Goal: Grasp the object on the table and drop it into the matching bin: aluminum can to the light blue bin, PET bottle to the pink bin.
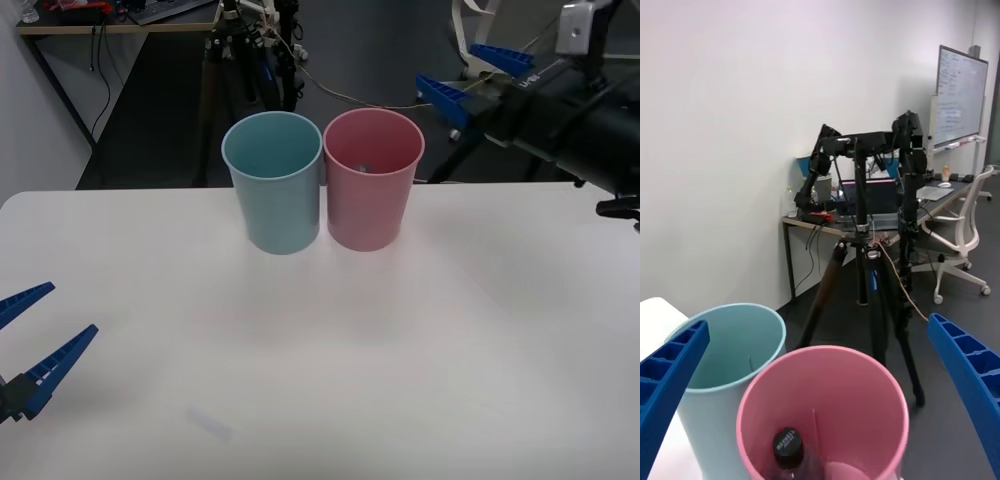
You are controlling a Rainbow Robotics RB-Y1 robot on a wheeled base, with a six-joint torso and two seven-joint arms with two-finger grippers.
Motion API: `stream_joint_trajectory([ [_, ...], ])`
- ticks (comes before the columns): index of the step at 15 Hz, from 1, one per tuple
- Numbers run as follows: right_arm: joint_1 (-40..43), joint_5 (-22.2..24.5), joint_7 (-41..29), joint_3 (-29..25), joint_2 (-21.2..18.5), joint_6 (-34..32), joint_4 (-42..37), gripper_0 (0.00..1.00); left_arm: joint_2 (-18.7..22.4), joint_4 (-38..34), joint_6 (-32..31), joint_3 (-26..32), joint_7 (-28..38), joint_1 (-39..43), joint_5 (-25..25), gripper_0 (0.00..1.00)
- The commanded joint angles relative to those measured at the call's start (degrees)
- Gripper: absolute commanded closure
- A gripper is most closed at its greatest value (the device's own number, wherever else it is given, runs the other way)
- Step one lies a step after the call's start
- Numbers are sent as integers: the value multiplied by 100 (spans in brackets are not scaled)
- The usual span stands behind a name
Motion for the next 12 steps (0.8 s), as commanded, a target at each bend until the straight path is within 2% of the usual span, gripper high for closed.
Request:
stream_joint_trajectory([
  [1,772,165,-117,-581,-151,-97,-299,0,0,0,0,0,0,0,0,0],
  [3,1378,305,-240,-967,-178,-141,-536,0,0,0,0,0,0,0,0,0],
  [4,1703,648,-565,-1187,-178,-194,-651,0,0,0,0,0,0,0,0,0],
  [6,2327,1457,-1400,-1679,-46,-247,-888,0,0,0,0,0,0,0,0,0],
  [9,3136,2863,-2622,-2303,359,-545,-1064,0,0,0,0,0,0,0,0,0],
  [12,3707,3962,-3457,-2760,719,-1038,-1064,0,0,0,0,0,0,0,0,0],
])
